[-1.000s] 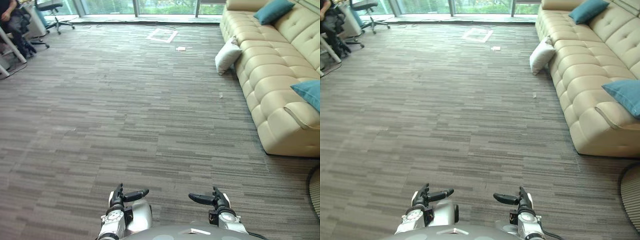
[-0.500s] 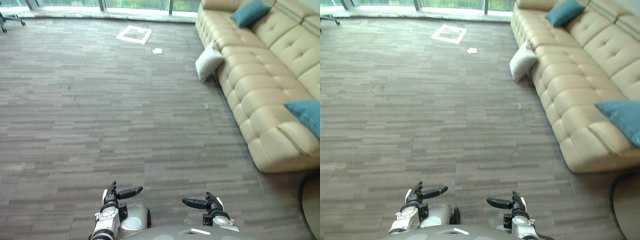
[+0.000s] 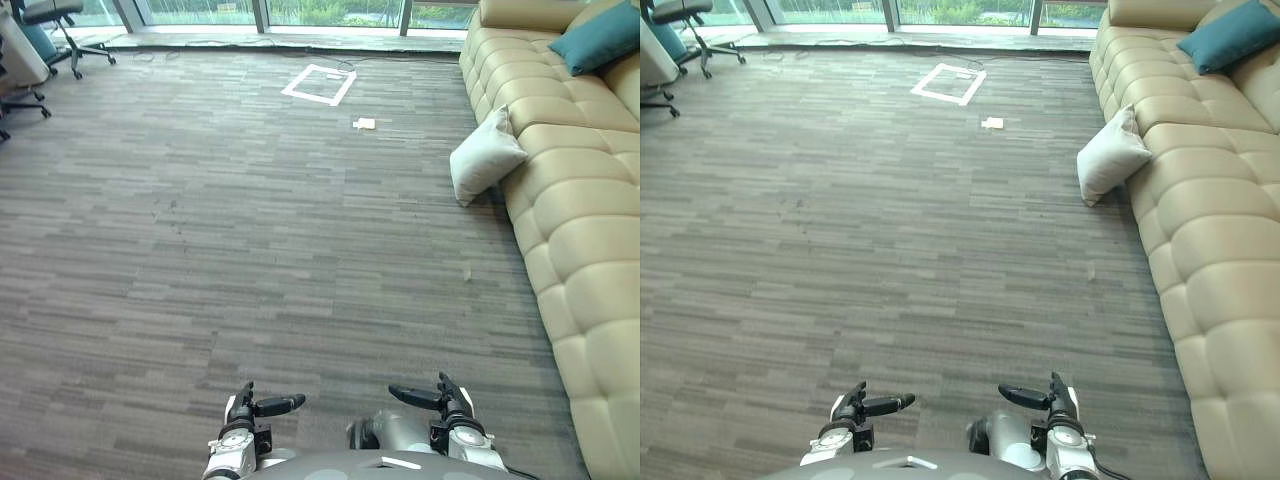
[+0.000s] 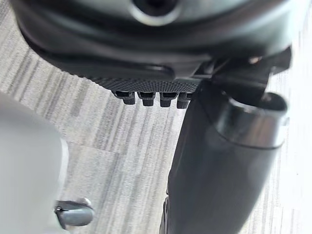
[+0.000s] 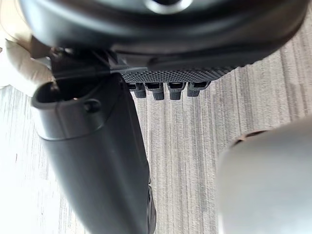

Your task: Pick up cushions and gather them together orderly.

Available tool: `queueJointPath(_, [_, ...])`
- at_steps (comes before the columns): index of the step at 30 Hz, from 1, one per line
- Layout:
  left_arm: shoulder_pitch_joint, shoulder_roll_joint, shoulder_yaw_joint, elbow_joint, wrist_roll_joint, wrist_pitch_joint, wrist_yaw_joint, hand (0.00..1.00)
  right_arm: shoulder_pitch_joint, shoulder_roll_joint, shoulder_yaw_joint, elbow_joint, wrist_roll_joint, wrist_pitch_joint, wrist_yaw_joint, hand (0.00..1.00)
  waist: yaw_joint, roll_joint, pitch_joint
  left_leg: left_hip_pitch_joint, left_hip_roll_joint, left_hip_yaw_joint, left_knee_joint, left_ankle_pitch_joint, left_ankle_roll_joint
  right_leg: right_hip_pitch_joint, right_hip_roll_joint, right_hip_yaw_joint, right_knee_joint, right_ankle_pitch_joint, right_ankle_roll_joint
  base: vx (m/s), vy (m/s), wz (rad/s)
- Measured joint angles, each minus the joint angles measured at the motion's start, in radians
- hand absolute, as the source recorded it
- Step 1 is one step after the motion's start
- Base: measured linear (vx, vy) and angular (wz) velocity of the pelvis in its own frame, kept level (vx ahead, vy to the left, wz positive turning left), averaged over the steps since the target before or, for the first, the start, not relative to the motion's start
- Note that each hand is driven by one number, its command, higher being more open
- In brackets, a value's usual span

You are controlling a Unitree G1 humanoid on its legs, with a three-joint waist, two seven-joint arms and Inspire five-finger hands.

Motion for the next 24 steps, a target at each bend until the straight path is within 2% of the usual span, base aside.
queueJointPath(1, [0.001,0.001,-0.001,-0.03,0.0,-0.002,0.0,1.0,0.0,0.008,0.016,0.0,0.002,0.0,0.0,1.0,0.018,-0.015,0.003,-0.086,0.001,0.033,-0.03,-0.027,0.031,0.062,0.002,0.039,-0.054,-0.001,-0.001,0.6,-0.056,-0.74])
queueJointPath(3, [0.001,-0.001,-0.001,-0.049,-0.001,-0.008,0.001,1.0,-0.003,0.012,0.029,0.0,0.002,0.004,0.0,1.0,0.029,-0.014,0.004,-0.169,-0.003,0.059,-0.123,-0.055,0.056,0.109,0.002,0.082,-0.103,-0.001,-0.002,0.45,0.013,-0.78])
queueJointPath(4, [0.0,-0.001,0.0,-0.066,-0.003,-0.009,0.001,1.0,-0.003,0.017,0.036,-0.001,0.002,0.01,0.0,1.0,0.04,-0.013,0.004,-0.224,-0.008,0.08,-0.283,-0.062,0.067,0.147,-0.009,0.121,-0.14,-0.005,0.0,0.59,0.127,-0.9])
queueJointPath(6, [-0.001,-0.007,0.0,-0.074,-0.009,-0.019,0.002,1.0,-0.003,0.025,0.034,-0.001,0.002,0.016,0.0,1.0,0.046,-0.017,0.008,-0.253,-0.018,0.107,-0.499,-0.039,0.062,0.193,-0.03,0.167,-0.168,-0.028,0.018,0.56,0.17,-0.99])
queueJointPath(7, [0.003,-0.005,0.0,-0.081,-0.018,-0.029,0.003,1.0,0.002,0.025,0.036,-0.001,0.002,0.019,-0.003,1.0,0.047,-0.015,0.005,-0.276,-0.017,0.134,-0.698,0.031,0.068,0.247,-0.051,0.215,-0.182,-0.08,0.038,0.44,0.19,-0.93])
queueJointPath(8, [0.007,-0.001,0.001,-0.089,-0.023,-0.03,0.003,1.0,0.005,0.026,0.036,0.001,0.002,0.019,-0.004,1.0,0.051,-0.018,0.003,-0.283,-0.015,0.146,-0.702,0.067,0.077,0.266,-0.06,0.23,-0.186,-0.099,0.046,0.67,0.312,-1.12])
queueJointPath(9, [0.016,0.005,-0.001,-0.103,-0.027,-0.029,0.003,1.0,0.022,0.035,0.038,0.003,0.001,0.022,-0.005,1.0,0.067,-0.042,-0.023,-0.282,-0.02,0.188,-0.655,0.116,0.089,0.284,-0.097,0.266,-0.184,-0.134,0.065,0.73,0.322,-0.75])
queueJointPath(10, [0.017,0.016,-0.001,-0.101,-0.026,-0.03,0.003,1.0,0.034,0.046,0.038,0.004,0.001,0.022,-0.006,1.0,0.067,-0.062,-0.039,-0.278,-0.029,0.217,-0.633,0.12,0.095,0.281,-0.117,0.285,-0.154,-0.14,0.07,0.62,0.266,-0.7])
queueJointPath(11, [0.015,0.023,0.004,-0.096,-0.025,-0.025,0.003,1.0,0.046,0.055,0.038,0.005,0.0,0.021,-0.005,1.0,0.061,-0.083,-0.046,-0.26,-0.037,0.228,-0.615,0.131,0.119,0.254,-0.14,0.293,-0.057,-0.138,0.073,0.64,0.265,-0.42])
queueJointPath(12, [0.015,0.039,0.005,-0.088,-0.024,-0.023,0.004,1.0,0.059,0.066,0.038,0.011,0.0,0.023,-0.004,1.0,0.062,-0.118,-0.054,-0.23,-0.061,0.255,-0.61,0.097,0.127,0.201,-0.163,0.295,0.089,-0.125,0.096,0.37,0.177,-0.27])
queueJointPath(13, [0.01,0.047,0.004,-0.078,-0.021,-0.022,0.005,1.0,0.065,0.069,0.034,0.011,0.004,0.024,-0.003,1.0,0.062,-0.132,-0.055,-0.208,-0.074,0.265,-0.609,0.072,0.133,0.162,-0.174,0.294,0.193,-0.095,0.135,0.72,0.349,-0.12])
queueJointPath(14, [-0.005,0.056,0.006,-0.05,-0.02,-0.016,0.006,1.0,0.06,0.064,0.031,0.011,-0.002,0.022,0.0,1.0,0.052,-0.14,-0.043,-0.14,-0.1,0.265,-0.62,0.015,0.146,0.046,-0.179,0.289,0.478,0.098,0.203,0.58,0.277,0.04])
queueJointPath(15, [-0.011,0.059,0.005,-0.037,-0.017,-0.012,0.007,1.0,0.057,0.061,0.03,0.011,-0.003,0.02,0.0,1.0,0.045,-0.135,-0.034,-0.105,-0.109,0.264,-0.632,0.001,0.148,0.007,-0.184,0.286,0.573,0.121,0.218,0.68,0.307,0.1])
queueJointPath(16, [-0.014,0.059,0.004,-0.014,-0.016,0.002,0.012,1.0,0.055,0.047,0.031,0.006,-0.004,0.015,0.003,1.0,0.04,-0.131,-0.03,-0.016,-0.124,0.263,-0.667,-0.028,0.152,-0.062,-0.185,0.274,0.72,0.099,0.221,0.55,0.202,0.13])
queueJointPath(17, [-0.009,0.056,0.001,-0.01,-0.016,0.003,0.015,1.0,0.056,0.041,0.03,-0.007,-0.007,0.011,0.004,1.0,0.032,-0.119,-0.027,0.057,-0.128,0.259,-0.704,-0.043,0.155,-0.108,-0.182,0.244,0.767,0.068,0.216,0.64,0.197,0.17])
queueJointPath(19, [0.002,0.05,-0.011,-0.009,-0.016,0.003,0.017,1.0,0.059,0.03,0.029,-0.019,-0.007,-0.003,0.002,1.0,0.017,-0.1,-0.025,0.142,-0.127,0.241,-0.767,-0.05,0.154,-0.183,-0.177,0.171,0.758,0.03,0.202,0.51,0.096,0.28])
queueJointPath(20, [-0.002,0.047,-0.024,0.001,-0.015,0.002,0.014,1.0,0.055,0.026,0.028,-0.032,-0.007,-0.014,-0.002,1.0,0.008,-0.09,-0.021,0.215,-0.125,0.227,-0.831,-0.05,0.153,-0.248,-0.171,0.106,0.682,-0.004,0.158,0.63,0.007,0.39])
queueJointPath(21, [-0.005,0.044,-0.024,0.016,-0.015,0.002,0.011,1.0,0.048,0.023,0.01,-0.033,-0.007,-0.019,-0.002,1.0,0.006,-0.084,-0.017,0.292,-0.124,0.226,-0.892,-0.049,0.152,-0.31,-0.167,0.045,0.541,-0.016,0.142,0.53,-0.007,0.38])
queueJointPath(22, [-0.004,0.042,-0.024,0.019,-0.015,0.002,0.011,1.0,0.046,0.025,0.0,-0.033,-0.006,-0.021,-0.002,1.0,0.004,-0.082,-0.016,0.321,-0.124,0.226,-0.913,-0.049,0.151,-0.327,-0.165,0.025,0.47,-0.013,0.141,0.53,-0.046,0.33])
queueJointPath(23, [-0.002,0.038,-0.026,0.022,-0.015,0.002,0.011,1.0,0.04,0.027,-0.014,-0.035,-0.004,-0.022,-0.003,1.0,-0.002,-0.077,-0.014,0.373,-0.122,0.225,-0.958,-0.054,0.145,-0.345,-0.156,-0.008,0.306,0.002,0.14,0.34,-0.052,0.31])
queueJointPath(24, [0.0,0.036,-0.028,0.022,-0.015,0.002,0.01,1.0,0.036,0.027,-0.016,-0.037,-0.002,-0.021,-0.003,1.0,-0.007,-0.073,-0.012,0.397,-0.12,0.219,-0.978,-0.06,0.134,-0.353,-0.15,-0.019,0.228,0.023,0.136,0.71,-0.151,0.43])
